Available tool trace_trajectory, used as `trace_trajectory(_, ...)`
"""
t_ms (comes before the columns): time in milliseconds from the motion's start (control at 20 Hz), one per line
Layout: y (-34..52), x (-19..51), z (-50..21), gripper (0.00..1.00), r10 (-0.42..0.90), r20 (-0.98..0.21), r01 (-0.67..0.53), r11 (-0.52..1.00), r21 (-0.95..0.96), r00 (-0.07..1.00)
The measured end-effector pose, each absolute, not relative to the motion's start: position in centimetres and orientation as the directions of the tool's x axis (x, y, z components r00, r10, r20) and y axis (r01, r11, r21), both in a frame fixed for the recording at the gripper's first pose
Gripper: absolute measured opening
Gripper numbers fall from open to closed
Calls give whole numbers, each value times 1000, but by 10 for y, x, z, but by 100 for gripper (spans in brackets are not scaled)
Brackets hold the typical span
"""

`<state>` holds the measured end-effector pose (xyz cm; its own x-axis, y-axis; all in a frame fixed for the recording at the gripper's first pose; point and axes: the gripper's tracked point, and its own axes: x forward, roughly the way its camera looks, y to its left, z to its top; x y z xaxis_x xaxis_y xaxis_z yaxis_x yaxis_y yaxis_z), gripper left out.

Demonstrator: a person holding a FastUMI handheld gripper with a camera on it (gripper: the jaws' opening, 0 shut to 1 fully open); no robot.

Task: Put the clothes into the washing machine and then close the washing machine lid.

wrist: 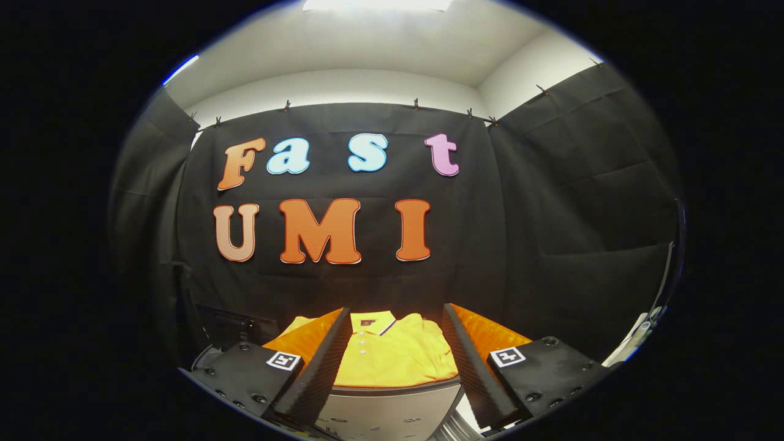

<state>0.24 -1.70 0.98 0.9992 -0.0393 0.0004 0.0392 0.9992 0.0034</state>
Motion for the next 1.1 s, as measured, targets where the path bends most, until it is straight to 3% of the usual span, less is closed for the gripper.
trace_trajectory(550, -34, 8, 28, 97, -92, 30, 91, 995, 43, 995)
trace_trajectory(800, -26, 39, 26, 97, -67, -17, 66, 995, -74, 998)
trace_trajectory(1100, 13, 89, 15, 98, 29, -106, -23, 998, 56, 994)
